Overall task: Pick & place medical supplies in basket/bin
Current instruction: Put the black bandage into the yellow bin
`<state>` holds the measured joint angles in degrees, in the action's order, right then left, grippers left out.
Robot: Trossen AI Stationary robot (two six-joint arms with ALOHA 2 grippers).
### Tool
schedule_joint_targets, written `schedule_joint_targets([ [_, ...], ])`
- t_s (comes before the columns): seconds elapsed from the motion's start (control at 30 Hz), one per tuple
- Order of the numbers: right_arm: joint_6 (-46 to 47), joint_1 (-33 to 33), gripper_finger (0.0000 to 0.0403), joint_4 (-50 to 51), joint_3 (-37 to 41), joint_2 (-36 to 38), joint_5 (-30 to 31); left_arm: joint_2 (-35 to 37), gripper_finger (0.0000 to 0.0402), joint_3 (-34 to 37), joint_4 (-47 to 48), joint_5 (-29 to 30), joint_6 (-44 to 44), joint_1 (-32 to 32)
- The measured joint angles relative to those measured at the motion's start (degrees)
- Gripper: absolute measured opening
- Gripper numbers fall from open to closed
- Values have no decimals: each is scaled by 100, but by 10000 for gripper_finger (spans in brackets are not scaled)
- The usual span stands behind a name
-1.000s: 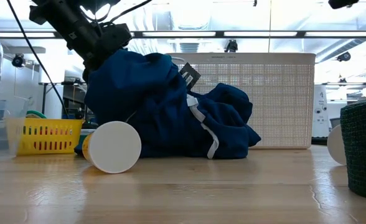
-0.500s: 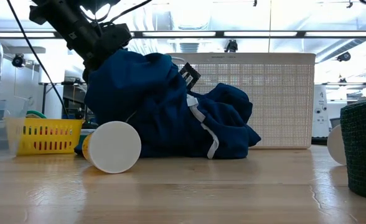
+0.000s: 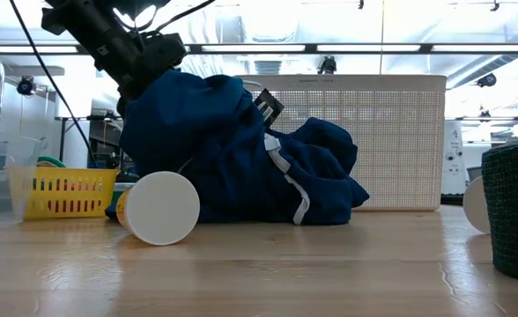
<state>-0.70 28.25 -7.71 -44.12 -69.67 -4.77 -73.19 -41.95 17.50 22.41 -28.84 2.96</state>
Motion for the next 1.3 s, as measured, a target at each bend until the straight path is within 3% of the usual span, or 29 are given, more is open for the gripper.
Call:
schedule_joint_targets([
  [0.23,21,-2,272,1148,-423,-654,185,0,238,0,0,-1,0,0],
  [0.43,100,-2,272,1342,-522,-946,182,0,238,0,1,-1,0,1],
  [0.7,1402,-10,272,1299,-537,-1537,185,0,238,0,1,-1,0,1],
  [0.97,1298,-16,272,1304,-575,-2021,197,-2,238,0,0,-1,0,2],
  [1.17,421,132,272,1349,-599,-1975,196,-2,238,0,-1,-1,0,0],
  [1.3,373,189,272,1346,-559,-1988,185,-4,238,0,-2,-1,0,0],
])
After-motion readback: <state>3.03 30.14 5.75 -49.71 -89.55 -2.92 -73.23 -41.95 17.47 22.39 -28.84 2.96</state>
